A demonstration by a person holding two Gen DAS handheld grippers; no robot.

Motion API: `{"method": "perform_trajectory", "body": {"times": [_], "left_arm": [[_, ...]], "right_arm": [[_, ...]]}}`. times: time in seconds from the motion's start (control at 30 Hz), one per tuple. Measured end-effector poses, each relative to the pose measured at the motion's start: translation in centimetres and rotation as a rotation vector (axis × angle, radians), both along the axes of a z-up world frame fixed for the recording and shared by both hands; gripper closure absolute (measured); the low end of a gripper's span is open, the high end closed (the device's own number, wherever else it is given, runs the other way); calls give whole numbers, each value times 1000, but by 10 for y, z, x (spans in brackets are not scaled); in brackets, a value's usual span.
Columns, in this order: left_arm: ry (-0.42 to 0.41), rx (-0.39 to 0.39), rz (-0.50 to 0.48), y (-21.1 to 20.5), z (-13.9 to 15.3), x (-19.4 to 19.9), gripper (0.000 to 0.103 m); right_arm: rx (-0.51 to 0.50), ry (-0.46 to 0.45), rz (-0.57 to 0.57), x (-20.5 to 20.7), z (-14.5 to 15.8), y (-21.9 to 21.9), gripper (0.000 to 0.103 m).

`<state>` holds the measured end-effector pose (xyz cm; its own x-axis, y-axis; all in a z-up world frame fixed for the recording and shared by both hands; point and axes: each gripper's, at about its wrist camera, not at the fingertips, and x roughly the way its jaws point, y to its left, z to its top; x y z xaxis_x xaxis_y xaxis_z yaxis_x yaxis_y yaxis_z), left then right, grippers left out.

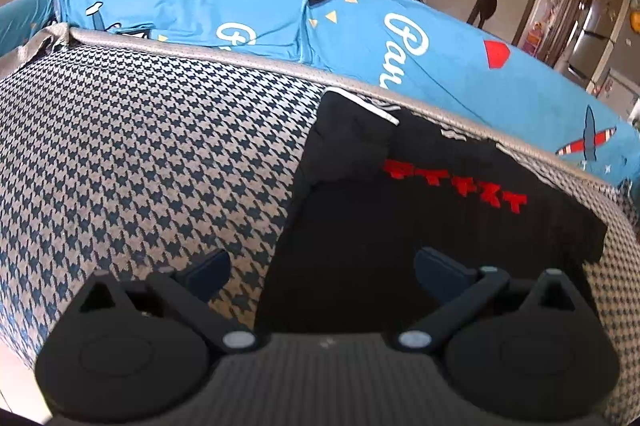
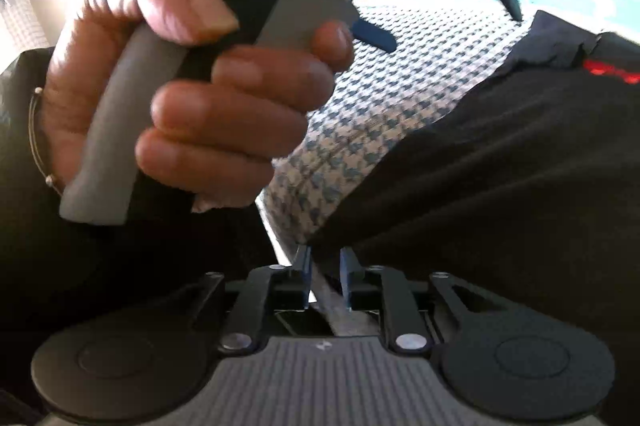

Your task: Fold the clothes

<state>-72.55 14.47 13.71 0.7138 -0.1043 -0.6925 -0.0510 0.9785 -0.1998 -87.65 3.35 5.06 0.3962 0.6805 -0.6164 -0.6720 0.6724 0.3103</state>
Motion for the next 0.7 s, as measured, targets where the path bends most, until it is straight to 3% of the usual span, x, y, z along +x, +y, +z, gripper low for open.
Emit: {"method": "perform_trajectory", "body": {"times": [0.2,0.3,0.7], "left_arm": [[24,23,-22,-10,-7,1,0],[26,27,-31,-14,-9,-1,0],[40,56,-63,-28,-21,-10,0]], "right_arm": [[-40,-67,-88,-4,8,-19,80],[-46,-75,-166,-6,10,-36,74],[-18,-97,-432,-31,19,-98,66]]}}
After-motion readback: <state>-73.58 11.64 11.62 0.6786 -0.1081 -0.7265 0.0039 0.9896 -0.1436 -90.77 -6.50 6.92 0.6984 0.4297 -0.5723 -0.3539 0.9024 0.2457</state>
